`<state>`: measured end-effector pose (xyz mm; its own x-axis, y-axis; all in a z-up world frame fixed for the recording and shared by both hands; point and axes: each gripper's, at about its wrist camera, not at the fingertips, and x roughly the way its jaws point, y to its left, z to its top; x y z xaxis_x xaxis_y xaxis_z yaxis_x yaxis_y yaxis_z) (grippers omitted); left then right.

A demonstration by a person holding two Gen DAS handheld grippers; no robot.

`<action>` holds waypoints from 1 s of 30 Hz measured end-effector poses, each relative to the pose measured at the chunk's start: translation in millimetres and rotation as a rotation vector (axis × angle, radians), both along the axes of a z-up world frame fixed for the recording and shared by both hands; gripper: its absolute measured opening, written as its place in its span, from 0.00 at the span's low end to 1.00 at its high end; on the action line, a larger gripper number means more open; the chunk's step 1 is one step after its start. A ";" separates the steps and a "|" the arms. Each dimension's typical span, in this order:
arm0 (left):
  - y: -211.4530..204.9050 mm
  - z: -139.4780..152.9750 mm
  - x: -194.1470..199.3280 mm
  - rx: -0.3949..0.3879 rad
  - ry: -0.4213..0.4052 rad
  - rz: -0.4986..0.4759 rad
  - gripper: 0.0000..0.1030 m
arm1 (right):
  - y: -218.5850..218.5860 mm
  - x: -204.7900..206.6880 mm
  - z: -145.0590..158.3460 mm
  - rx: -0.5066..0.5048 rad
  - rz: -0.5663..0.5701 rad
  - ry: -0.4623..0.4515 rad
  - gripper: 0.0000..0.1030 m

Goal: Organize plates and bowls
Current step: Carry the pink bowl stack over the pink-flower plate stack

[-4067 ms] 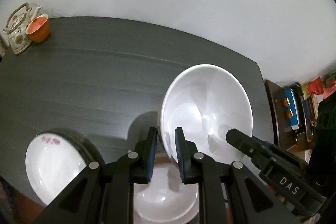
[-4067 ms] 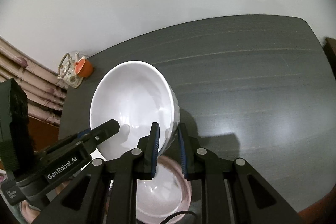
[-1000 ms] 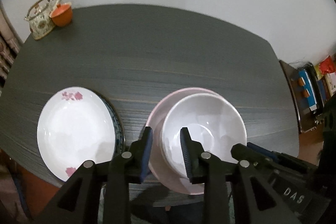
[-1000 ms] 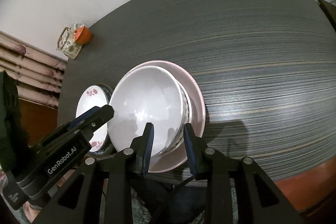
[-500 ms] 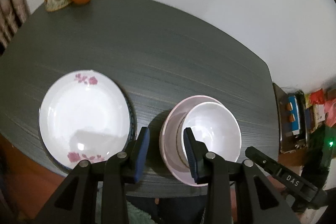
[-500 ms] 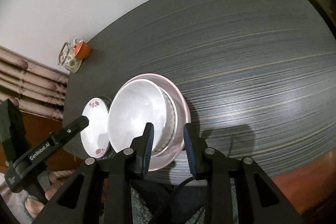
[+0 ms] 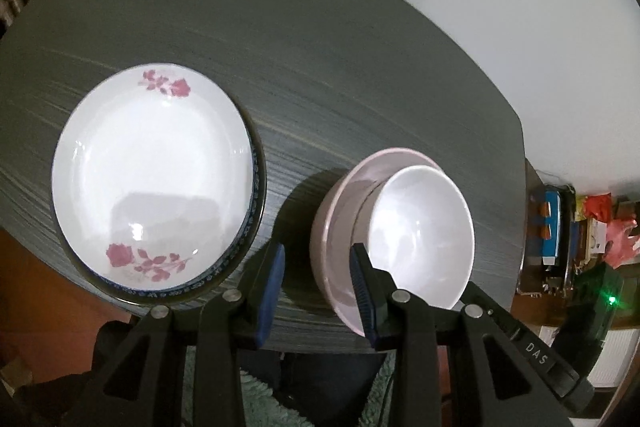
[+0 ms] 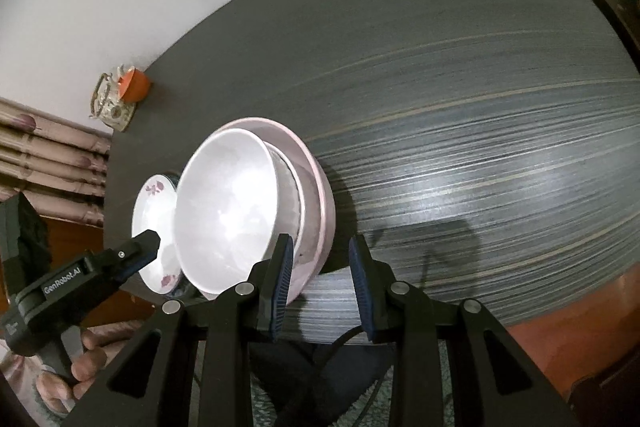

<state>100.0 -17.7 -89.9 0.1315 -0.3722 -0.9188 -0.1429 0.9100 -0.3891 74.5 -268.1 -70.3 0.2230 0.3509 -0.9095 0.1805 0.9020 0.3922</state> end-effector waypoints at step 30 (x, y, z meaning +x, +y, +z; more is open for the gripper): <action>-31.5 -41.8 14.7 0.071 0.066 -0.020 0.33 | 23.9 17.9 -32.5 -0.087 0.007 0.072 0.28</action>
